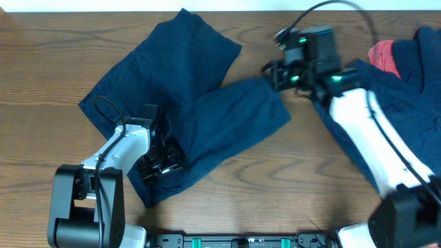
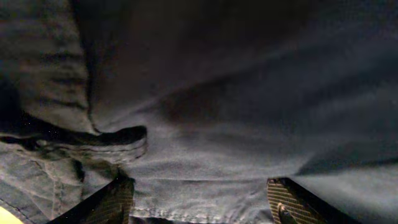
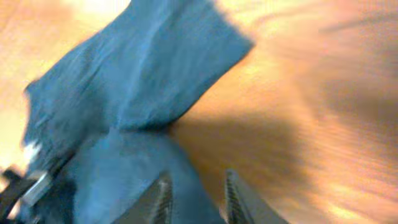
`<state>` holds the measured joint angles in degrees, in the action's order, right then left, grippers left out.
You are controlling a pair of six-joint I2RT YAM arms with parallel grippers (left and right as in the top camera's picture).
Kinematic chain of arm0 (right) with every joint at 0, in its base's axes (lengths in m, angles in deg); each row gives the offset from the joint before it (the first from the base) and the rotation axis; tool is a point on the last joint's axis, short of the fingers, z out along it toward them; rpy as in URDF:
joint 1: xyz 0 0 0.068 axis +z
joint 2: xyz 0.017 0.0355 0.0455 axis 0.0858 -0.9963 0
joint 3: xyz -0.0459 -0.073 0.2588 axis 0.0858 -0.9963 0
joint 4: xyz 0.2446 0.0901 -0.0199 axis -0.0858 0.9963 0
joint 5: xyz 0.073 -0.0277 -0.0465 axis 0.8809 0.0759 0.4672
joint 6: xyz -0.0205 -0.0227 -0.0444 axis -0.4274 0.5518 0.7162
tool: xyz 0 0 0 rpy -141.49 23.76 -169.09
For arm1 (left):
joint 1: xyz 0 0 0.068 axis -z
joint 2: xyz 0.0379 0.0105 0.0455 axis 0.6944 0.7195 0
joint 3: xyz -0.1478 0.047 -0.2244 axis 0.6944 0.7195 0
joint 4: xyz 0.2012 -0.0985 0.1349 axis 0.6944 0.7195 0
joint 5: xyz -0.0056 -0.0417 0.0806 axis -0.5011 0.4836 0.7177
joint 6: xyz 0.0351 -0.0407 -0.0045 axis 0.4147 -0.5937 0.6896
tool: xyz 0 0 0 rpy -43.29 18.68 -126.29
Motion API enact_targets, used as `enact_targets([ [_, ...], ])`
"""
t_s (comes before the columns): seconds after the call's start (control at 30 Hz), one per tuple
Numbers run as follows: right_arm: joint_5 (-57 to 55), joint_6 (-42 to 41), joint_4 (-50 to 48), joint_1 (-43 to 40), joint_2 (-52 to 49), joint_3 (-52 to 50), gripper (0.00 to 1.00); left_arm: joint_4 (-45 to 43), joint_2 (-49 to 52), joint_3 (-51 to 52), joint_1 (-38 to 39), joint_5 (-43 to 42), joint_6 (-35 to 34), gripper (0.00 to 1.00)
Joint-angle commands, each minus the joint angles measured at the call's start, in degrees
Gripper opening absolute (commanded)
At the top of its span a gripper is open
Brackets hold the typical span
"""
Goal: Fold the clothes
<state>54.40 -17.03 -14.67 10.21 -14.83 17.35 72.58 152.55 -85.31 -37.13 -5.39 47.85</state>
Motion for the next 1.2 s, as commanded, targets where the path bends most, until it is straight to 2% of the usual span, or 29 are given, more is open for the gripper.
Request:
enact_targets([
  [0.0,-8.3,-0.6,3.6,-2.2,-0.1,0.1,0.35,-3.9,3.8,3.4,0.0,0.5,1.9,0.71],
  [0.2,-15.7,-0.6,14.4,-3.1,-1.4,-0.2,0.41,-3.9,3.8,3.4,0.0,0.5,2.0,0.71],
  [0.37,-15.7,-0.4,22.8,-3.1,-2.9,-0.6,0.6,-3.9,3.8,3.4,0.0,0.5,2.0,0.71],
  [0.43,-15.7,-0.4,22.7,-3.1,-3.8,-1.4,0.63,-3.9,3.8,3.4,0.0,0.5,1.9,0.72],
  [0.53,-13.0,-1.9,17.7,-3.2,-6.1,-2.0,0.64,-4.1,3.8,3.4,0.0,0.5,2.0,0.71],
  [0.67,-1.7,-1.7,6.6,-3.2,-10.9,-2.0,0.7,-4.5,3.8,3.4,0.0,0.5,1.9,0.71],
  [0.77,-0.4,-1.9,-1.1,-3.2,-15.5,-2.0,0.73,-4.5,3.8,3.4,0.0,0.5,1.9,0.71],
  [0.9,-0.4,-3.1,-9.1,-3.4,-22.1,-2.0,0.84,-4.5,3.8,3.4,0.0,0.6,1.9,0.72],
  [1.03,4.2,-3.5,-12.2,-3.5,-26.5,-2.0,0.87,-4.5,3.8,3.4,0.0,0.5,1.9,0.71],
  [1.17,13.6,-2.2,-10.4,-3.3,-28.3,-2.0,0.88,-4.5,3.8,3.4,0.0,0.5,1.9,0.72],
])
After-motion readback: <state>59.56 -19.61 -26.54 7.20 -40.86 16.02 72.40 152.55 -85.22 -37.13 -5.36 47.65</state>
